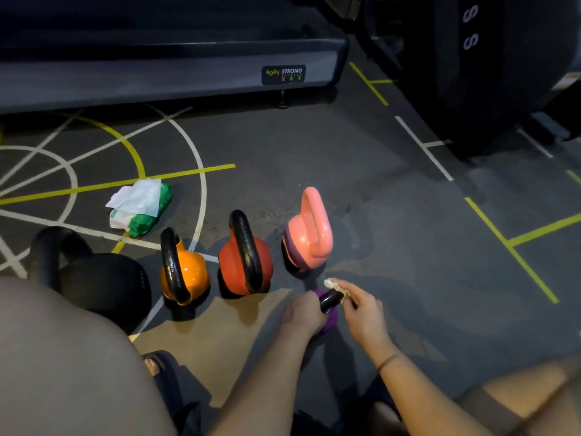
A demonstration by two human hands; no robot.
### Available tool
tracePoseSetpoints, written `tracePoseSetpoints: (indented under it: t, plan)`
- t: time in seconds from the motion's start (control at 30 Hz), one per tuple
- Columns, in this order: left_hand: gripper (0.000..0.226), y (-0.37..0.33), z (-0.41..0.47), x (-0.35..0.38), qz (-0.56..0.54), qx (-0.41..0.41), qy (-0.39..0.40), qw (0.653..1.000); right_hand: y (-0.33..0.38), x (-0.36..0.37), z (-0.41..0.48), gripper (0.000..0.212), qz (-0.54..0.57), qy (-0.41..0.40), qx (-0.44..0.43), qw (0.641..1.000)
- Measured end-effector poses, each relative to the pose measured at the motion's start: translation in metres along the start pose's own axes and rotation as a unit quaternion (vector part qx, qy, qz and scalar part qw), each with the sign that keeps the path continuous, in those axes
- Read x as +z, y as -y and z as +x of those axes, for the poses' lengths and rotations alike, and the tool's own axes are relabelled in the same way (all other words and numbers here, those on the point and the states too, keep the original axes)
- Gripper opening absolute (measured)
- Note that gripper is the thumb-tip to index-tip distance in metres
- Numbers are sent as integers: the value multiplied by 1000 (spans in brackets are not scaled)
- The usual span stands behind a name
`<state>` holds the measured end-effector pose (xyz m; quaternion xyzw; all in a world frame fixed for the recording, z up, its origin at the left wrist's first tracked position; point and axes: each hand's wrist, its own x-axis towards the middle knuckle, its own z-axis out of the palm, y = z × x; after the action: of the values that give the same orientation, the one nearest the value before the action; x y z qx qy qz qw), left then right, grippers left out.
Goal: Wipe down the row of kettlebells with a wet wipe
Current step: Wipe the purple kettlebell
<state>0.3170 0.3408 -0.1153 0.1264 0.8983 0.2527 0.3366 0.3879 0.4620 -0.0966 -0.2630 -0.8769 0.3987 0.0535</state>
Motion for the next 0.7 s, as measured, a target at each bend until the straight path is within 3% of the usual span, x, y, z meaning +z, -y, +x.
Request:
tracePoseSetpoints:
  t: [0.17, 0.23, 0.33, 0.47, 0.7]
  plan:
    - [31, -7, -5, 14, -19, 77, 8, 997, -18, -5, 0, 56, -28, -32, 56, 998]
    - [36, -6, -6, 20, -10, 105, 1, 994, -27, -7, 3, 51, -39, -4, 103, 994]
    - [39, 4, -8, 21, -30, 118, -9, 992, -28, -7, 6, 42, 17, 3, 157, 988]
    - [41, 28, -12, 18, -44, 137, -72, 987, -14, -7, 13, 41, 42, -53, 141, 988]
    - [46, 54, -19, 28, -139, 142, -34, 979, -3, -8, 4, 44, 22, -65, 105, 992]
